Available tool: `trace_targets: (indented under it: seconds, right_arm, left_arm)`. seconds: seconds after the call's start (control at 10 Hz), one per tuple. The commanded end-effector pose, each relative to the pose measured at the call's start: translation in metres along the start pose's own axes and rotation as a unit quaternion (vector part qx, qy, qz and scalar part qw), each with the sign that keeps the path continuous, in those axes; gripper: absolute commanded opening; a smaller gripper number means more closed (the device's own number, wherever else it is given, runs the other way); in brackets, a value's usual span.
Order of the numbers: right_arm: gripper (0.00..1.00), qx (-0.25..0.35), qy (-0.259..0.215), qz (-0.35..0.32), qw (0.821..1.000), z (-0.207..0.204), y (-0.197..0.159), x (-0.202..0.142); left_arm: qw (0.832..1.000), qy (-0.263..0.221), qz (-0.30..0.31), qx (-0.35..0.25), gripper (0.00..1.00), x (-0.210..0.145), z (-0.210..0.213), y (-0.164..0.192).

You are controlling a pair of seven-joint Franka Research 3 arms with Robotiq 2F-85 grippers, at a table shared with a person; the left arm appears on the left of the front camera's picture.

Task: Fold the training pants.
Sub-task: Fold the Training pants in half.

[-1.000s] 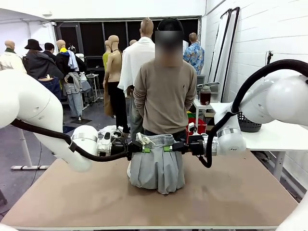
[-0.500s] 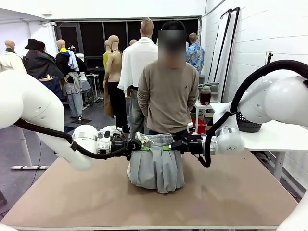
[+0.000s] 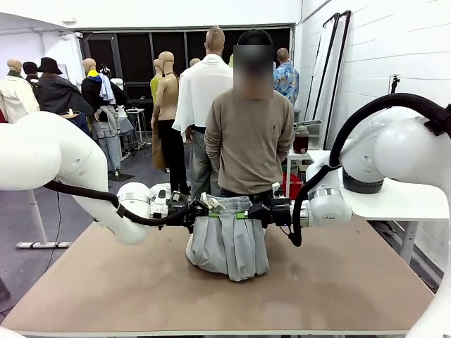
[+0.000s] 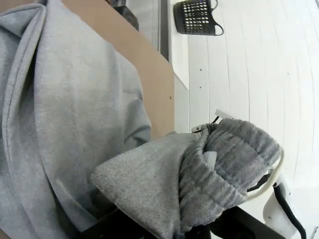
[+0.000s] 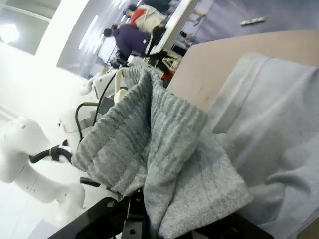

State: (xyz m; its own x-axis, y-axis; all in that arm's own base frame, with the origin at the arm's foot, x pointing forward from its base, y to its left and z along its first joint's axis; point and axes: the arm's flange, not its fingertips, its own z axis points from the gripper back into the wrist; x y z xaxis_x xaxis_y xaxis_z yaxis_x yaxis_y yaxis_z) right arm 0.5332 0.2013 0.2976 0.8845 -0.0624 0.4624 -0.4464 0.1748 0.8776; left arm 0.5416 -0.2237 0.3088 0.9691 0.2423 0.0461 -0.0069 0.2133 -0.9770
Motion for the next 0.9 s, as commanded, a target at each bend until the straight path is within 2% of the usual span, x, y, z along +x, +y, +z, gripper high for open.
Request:
trace_targets:
  seconds: [0.0,0.3,0.8]
  right_arm:
    - [0.0,-0.023,-0.01,-0.045,0.999,0.003,-0.02,0.005]
    - [0.0,-0.051,-0.004,-0.077,0.996,0.003,-0.043,0.009]
    - [0.0,-0.081,-0.021,-0.108,0.991,0.013,-0.065,0.015]
  left_arm:
    - [0.998,-0.022,0.045,0.035,0.0,0.027,0.009,0.007]
    - [0.994,-0.003,0.083,0.063,0.0,0.035,0.008,0.019]
    - [0.987,-0.015,0.137,0.077,0.0,0.05,0.001,0.042]
